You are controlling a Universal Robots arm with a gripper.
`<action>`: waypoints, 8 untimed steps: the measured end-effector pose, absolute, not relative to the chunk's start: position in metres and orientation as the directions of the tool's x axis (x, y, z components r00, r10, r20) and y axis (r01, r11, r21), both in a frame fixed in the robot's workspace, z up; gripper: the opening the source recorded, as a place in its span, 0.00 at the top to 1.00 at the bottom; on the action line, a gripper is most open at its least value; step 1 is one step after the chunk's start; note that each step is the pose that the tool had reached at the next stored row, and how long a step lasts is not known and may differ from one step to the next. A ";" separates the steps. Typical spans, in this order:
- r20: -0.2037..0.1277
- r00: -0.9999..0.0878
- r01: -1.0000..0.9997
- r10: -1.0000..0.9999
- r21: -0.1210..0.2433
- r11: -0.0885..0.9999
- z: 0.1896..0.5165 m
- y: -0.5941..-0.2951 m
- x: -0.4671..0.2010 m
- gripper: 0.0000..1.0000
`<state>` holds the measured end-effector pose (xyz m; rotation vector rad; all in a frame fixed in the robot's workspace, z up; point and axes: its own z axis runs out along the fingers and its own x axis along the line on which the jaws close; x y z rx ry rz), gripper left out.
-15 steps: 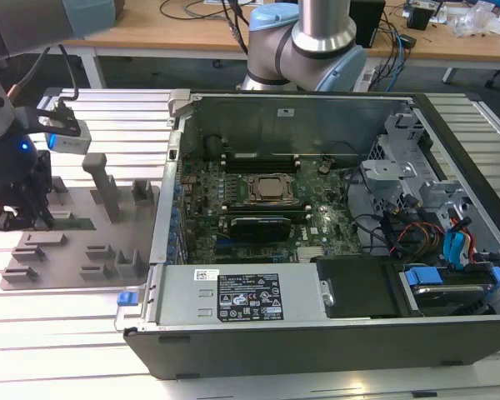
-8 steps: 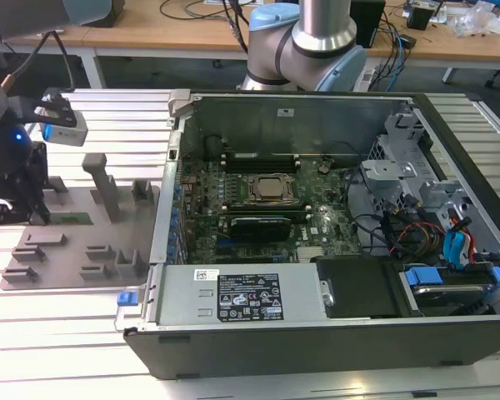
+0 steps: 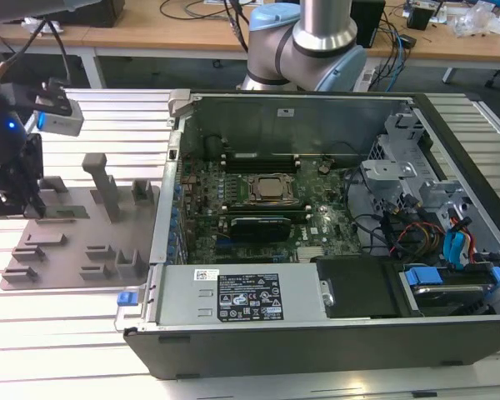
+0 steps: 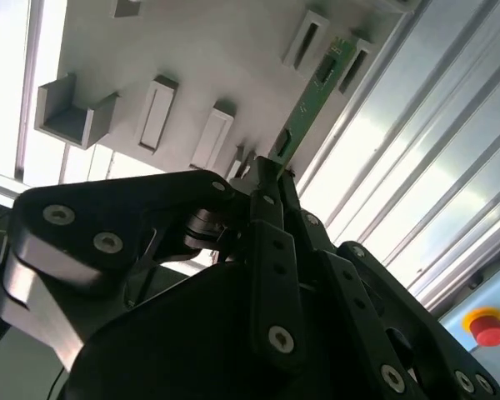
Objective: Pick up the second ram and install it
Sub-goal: 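Pick up the second ram and move it above second insertion slot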
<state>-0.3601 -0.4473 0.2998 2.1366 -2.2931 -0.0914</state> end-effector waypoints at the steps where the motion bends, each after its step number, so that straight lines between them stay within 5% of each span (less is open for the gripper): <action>1: -0.035 -0.071 -0.996 -0.997 0.047 0.070 0.308 -0.447 -0.360 0.86; 8: -0.035 -0.071 -0.996 -0.997 0.047 0.070 0.338 -0.447 -0.360 0.86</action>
